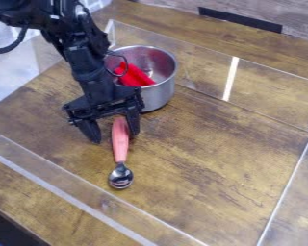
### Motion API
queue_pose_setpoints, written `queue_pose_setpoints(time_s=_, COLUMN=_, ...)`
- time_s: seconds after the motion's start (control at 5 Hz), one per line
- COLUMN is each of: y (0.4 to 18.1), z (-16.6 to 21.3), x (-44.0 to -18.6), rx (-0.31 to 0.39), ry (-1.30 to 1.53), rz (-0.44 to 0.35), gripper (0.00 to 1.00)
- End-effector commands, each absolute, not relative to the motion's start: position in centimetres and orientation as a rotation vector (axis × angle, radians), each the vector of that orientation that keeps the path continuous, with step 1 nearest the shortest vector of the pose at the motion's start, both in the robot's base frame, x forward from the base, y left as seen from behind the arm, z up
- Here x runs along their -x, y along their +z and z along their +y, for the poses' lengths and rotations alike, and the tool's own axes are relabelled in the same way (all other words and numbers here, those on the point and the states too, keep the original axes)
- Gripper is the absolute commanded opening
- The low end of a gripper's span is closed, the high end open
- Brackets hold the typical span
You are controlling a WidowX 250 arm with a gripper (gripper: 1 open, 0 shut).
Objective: Move the pink spoon to the right side of the table
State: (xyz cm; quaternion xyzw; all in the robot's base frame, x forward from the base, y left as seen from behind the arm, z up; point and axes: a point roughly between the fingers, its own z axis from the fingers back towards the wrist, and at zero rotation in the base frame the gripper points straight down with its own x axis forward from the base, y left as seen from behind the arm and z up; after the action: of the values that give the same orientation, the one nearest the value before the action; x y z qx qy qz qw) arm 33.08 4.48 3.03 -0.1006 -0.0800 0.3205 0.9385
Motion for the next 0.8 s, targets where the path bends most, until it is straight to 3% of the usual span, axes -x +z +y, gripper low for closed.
queue_pose_setpoints(time_s=0.0, y=4.5, z=4.0, x=-33.9, rx=0.212, ry=0.625, rz=-0.205, gripper=0.0)
queue_pose_setpoints(time_s=0.2, y=4.6, z=4.4, x=-34.4, rx=0.209, ry=0.609, rz=-0.198, gripper=0.0)
queue_pose_setpoints(time_s=0.4, y=5.8, z=4.8, x=-35.3, rx=0.216, ry=0.595, rz=-0.201, gripper=0.0)
queue_pose_setpoints(time_s=0.6, y=8.5, z=4.5, x=-36.9, rx=0.226, ry=0.661, rz=-0.222, gripper=0.0)
